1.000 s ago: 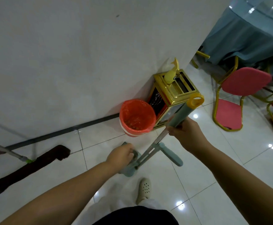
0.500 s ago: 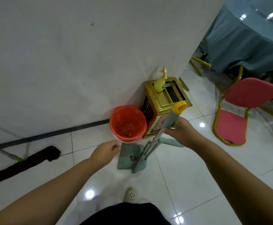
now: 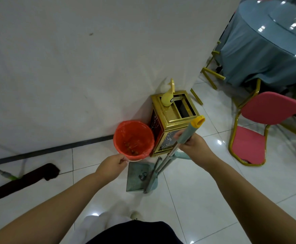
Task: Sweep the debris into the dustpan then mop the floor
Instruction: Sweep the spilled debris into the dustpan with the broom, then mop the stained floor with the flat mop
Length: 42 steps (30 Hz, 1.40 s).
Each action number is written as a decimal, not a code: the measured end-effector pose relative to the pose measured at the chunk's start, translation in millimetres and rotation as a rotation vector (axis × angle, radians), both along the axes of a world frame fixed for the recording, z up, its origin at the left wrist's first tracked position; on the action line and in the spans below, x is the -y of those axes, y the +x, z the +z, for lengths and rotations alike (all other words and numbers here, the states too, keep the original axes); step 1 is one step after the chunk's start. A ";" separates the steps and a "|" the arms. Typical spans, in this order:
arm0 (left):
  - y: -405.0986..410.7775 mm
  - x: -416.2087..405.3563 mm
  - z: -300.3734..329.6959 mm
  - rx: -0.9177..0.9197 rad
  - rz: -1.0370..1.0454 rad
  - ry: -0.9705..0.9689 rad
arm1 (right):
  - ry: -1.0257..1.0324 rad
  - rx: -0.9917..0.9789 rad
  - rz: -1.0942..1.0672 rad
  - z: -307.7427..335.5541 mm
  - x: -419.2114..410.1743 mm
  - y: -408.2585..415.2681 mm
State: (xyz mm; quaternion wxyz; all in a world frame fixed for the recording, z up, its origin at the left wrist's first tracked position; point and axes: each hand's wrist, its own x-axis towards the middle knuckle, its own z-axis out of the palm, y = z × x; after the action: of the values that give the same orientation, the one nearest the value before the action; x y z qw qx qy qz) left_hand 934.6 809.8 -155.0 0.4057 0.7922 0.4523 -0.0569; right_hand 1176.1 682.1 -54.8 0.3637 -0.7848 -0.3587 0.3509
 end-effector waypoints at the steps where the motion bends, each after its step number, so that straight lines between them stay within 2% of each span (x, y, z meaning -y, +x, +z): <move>1: 1.3 0.6 -0.9 0.000 -0.005 -0.003 | -0.001 -0.012 -0.013 -0.6 1.5 0.4; 6: 8.7 3.7 -6.3 -0.005 -0.020 -0.013 | -0.034 -0.048 -0.001 0.7 5.9 -5.7; 9: 13.7 4.8 -4.9 0.018 0.012 -0.026 | -0.050 0.011 -0.194 -8.0 9.2 -14.9; 11: 15.2 4.5 -2.0 0.044 0.040 -0.037 | -0.120 -0.082 -0.371 -17.9 12.6 -23.7; 13: 12.2 2.8 3.1 0.073 0.067 -0.053 | -0.220 -0.254 -0.417 -22.8 9.4 -39.4; 16: -1.1 -2.3 14.2 0.127 0.124 -0.084 | -0.320 -0.318 -0.239 -25.1 -11.4 -66.0; 22: -64.8 -25.7 30.4 0.195 0.327 -0.092 | -0.324 -0.349 0.012 -20.4 -93.8 -129.4; 32: -253.2 -99.7 37.0 0.287 0.756 -0.069 | -0.321 -0.445 0.308 -13.5 -244.4 -294.4; 38: -367.2 -141.0 41.8 0.278 0.922 -0.017 | -0.300 -0.366 0.505 -12.5 -332.5 -415.4; 42: -431.1 -163.5 47.3 0.265 1.030 0.030 | -0.265 -0.380 0.622 -1.3 -383.3 -492.9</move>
State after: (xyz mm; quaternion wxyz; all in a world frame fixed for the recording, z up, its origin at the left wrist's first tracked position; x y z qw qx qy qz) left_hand 503.5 973.3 -107.7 0.4233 0.4736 0.7284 0.2566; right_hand 683.2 1065.4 -56.1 0.1953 -0.5997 -0.4574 0.6269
